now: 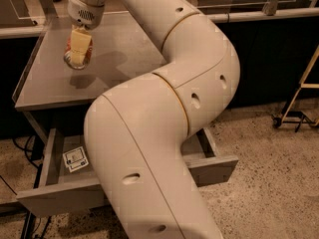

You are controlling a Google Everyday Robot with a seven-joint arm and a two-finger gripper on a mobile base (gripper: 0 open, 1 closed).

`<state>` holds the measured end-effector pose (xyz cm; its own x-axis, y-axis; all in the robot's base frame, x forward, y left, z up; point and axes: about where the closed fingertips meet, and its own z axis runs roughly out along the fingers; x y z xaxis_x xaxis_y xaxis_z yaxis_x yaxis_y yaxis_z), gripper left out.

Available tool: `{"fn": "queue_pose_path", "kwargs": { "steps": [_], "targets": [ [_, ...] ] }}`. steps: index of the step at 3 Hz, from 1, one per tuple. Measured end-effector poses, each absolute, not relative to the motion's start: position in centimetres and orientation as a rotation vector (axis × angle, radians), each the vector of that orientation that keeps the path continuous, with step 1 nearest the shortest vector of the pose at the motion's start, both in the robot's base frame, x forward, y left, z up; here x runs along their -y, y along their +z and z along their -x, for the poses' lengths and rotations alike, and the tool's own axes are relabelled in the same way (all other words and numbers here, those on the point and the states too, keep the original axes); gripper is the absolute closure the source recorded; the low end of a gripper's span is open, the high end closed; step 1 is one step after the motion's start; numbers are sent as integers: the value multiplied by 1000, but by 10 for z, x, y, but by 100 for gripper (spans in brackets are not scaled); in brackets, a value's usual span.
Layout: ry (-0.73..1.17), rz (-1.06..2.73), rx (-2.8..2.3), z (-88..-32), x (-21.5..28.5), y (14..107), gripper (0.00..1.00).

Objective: Place coke can into top drawer

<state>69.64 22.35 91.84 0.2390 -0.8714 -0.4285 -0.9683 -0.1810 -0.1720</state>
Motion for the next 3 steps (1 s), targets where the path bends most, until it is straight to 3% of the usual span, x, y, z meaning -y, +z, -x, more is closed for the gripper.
{"fn": "queue_pose_path", "kwargs": {
  "steps": [3],
  "targets": [
    [322,2042,-1756,-674,-212,915,100]
  ]
}}
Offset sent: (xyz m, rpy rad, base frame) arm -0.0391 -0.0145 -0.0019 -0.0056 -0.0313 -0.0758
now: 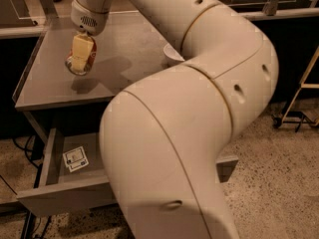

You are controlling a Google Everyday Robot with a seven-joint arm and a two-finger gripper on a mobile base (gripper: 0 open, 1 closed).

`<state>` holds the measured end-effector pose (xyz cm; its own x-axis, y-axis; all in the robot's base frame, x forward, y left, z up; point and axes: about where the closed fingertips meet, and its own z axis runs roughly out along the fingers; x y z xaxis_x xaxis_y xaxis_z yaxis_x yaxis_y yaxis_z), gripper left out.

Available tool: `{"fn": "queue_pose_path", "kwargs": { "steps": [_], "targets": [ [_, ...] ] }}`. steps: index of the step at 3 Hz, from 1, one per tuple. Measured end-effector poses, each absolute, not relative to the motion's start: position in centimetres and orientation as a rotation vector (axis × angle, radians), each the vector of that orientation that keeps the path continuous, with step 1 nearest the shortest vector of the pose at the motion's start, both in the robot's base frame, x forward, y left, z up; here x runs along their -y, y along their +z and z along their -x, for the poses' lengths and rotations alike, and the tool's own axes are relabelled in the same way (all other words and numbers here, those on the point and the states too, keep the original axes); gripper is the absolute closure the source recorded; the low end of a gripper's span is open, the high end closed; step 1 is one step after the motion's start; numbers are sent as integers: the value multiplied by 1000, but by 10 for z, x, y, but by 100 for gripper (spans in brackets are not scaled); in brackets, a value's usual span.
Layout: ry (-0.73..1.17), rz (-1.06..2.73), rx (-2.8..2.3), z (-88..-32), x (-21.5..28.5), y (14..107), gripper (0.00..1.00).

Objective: Place coke can into top drawer

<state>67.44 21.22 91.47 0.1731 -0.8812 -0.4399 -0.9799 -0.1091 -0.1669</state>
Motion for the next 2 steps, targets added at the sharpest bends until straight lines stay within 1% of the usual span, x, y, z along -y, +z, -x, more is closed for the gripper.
{"fn": "queue_pose_path", "kwargs": {
  "steps": [2],
  "targets": [
    [400,1948,-1823,-629,-197,886,100]
  ]
}}
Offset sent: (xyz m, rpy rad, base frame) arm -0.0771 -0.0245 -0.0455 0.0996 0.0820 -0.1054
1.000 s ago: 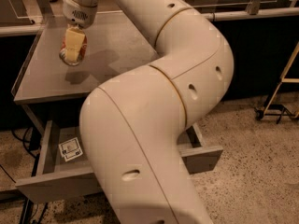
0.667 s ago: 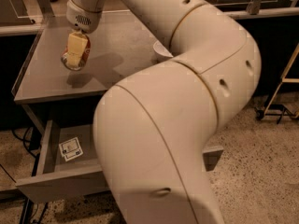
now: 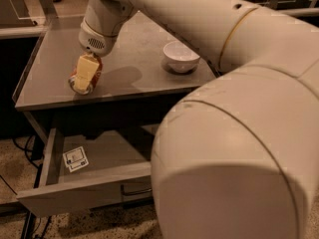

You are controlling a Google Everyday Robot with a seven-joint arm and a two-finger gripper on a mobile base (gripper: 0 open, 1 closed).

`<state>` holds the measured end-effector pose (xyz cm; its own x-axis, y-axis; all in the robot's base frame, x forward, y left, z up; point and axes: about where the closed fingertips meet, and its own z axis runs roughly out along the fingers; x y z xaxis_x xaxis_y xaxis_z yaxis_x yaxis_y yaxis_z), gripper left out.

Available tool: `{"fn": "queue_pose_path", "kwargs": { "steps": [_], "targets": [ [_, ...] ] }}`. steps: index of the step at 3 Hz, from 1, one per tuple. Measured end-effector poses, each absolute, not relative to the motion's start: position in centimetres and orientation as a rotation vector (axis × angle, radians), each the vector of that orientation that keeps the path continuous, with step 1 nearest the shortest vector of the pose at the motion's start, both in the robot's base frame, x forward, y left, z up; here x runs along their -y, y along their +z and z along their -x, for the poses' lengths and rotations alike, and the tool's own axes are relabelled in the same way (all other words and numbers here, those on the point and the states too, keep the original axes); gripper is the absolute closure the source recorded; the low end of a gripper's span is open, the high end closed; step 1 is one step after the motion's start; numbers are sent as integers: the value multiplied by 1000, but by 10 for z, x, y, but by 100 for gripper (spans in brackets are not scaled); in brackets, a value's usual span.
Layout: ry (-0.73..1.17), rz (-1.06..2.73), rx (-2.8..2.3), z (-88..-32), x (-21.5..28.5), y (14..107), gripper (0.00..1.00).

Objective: Place coke can into top drawer

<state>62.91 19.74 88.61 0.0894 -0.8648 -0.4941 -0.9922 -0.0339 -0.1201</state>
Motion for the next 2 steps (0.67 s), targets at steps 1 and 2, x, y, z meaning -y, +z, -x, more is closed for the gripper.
{"fn": "queue_pose_path", "kwargs": {
  "steps": [1,2],
  "targets": [
    [404,1961,-1834,-625,-197,876,100],
    [397,1931,-1853,-618,-190,880,100]
  ]
}}
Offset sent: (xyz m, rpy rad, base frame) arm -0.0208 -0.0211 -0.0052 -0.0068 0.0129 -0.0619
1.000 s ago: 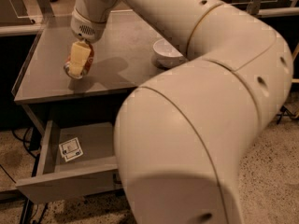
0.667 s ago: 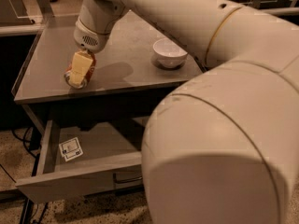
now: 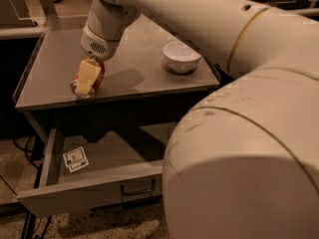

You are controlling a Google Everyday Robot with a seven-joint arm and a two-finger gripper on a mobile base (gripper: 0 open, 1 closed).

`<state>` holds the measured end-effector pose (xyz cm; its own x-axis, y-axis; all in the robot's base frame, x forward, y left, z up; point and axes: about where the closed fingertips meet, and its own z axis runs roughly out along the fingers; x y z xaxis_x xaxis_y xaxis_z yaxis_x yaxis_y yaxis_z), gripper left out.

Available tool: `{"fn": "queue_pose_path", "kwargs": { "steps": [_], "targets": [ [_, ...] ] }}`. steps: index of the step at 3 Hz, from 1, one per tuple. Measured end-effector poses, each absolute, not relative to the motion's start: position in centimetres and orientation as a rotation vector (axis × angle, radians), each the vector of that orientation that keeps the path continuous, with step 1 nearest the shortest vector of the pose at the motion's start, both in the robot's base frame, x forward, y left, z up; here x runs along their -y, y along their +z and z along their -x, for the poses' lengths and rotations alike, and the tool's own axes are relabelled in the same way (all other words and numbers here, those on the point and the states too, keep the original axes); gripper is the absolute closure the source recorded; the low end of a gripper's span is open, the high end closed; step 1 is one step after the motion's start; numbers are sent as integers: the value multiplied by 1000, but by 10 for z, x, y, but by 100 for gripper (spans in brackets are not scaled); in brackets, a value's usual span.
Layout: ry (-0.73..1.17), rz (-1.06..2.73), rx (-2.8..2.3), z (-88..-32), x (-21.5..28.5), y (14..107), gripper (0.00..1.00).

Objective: Place coke can into top drawer

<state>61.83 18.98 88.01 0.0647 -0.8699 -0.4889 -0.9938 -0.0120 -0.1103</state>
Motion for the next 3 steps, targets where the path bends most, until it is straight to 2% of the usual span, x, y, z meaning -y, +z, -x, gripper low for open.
{"fn": "queue_pose_path", "kwargs": {
  "steps": [3],
  "targets": [
    [447,1769,-2028,-551,-144,854,100]
  ]
}}
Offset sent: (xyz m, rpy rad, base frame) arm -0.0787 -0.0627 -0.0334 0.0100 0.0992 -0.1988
